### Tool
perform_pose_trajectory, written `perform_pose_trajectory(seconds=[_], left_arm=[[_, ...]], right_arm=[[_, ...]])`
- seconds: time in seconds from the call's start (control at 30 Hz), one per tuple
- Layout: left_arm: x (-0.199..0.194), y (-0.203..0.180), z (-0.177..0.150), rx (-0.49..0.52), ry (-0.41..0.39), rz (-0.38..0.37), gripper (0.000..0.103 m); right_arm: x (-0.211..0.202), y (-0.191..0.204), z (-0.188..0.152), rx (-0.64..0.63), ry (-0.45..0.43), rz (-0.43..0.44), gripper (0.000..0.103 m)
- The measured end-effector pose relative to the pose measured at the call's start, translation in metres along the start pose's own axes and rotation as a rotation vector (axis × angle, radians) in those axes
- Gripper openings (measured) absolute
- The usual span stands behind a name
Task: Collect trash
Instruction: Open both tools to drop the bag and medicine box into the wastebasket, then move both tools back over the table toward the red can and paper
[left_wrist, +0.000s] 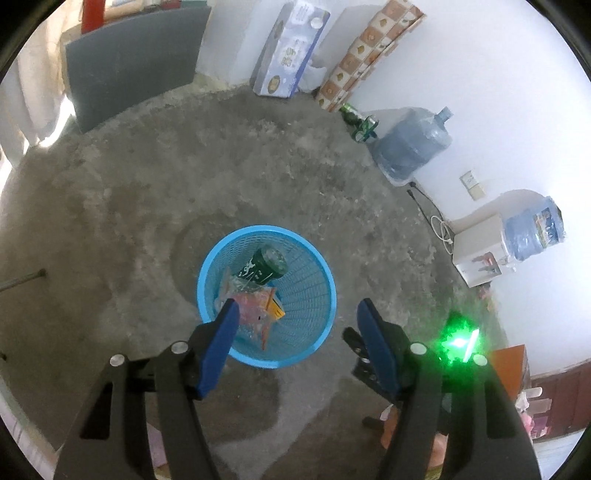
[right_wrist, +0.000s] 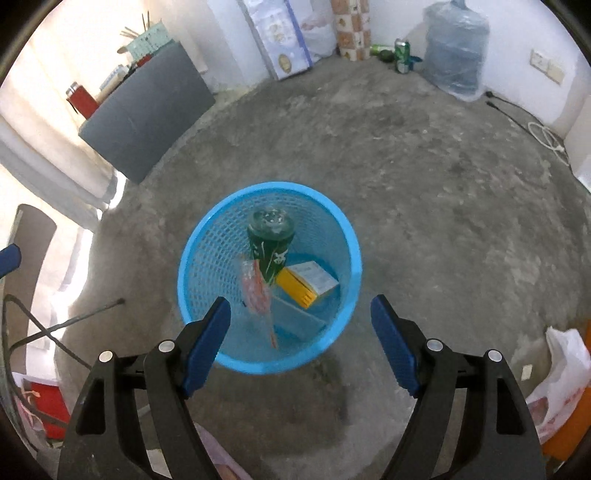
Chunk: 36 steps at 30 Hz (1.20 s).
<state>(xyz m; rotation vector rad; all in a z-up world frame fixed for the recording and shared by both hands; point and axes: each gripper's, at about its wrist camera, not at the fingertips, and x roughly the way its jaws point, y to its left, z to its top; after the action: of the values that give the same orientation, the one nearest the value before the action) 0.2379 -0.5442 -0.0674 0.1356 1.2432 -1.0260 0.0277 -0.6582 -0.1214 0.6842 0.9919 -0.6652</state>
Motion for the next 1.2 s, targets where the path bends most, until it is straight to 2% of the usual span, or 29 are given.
perform_pose_trajectory(seconds=[0.17,0.27,0.53,0.67,0.73,0.87,0.97,1.03,1.1,1.2], left_arm=[[-0.052,0.0,-0.018,0.009,-0.045,-0.012,0.067],[-0.091,0.0,-0.036,0.014,-0.077,-0.05,0.07],[-0.198,0.023,-0.13,0.055,-0.194,-0.108,0.08],[-0.23,0.055,-0.178,0.03,-0.229,-0.045,0.081],[-0.252,0.076,-0.203,0.005,-0.279,0.0,0.081],[-0.288,0.114,-0.247,-0.057,-0.373,0.077,0.082],[-0.311,0.147,-0.28,-0.142,-0.432,0.121,0.082],[-0.326,0.168,-0.305,-0.187,-0.469,0.161,0.082],[-0.337,0.187,-0.325,-0.232,-0.495,0.186,0.082],[-0.348,0.208,-0.348,-0.296,-0.531,0.192,0.083]], right_arm=[[-0.043,-0.005,-0.02,0.023,-0.036,0.005,0.075],[-0.069,-0.001,-0.034,0.009,-0.055,0.005,0.077],[-0.111,0.03,-0.082,-0.064,-0.07,0.01,0.081],[-0.122,0.05,-0.099,-0.103,-0.063,-0.006,0.083],[-0.13,0.064,-0.103,-0.135,-0.071,-0.006,0.084],[-0.158,0.105,-0.107,-0.236,-0.149,-0.018,0.09],[-0.177,0.143,-0.108,-0.312,-0.209,0.025,0.095],[-0.186,0.175,-0.112,-0.371,-0.24,0.063,0.095],[-0.189,0.201,-0.118,-0.423,-0.246,0.101,0.095],[-0.185,0.254,-0.136,-0.544,-0.21,0.175,0.095]])
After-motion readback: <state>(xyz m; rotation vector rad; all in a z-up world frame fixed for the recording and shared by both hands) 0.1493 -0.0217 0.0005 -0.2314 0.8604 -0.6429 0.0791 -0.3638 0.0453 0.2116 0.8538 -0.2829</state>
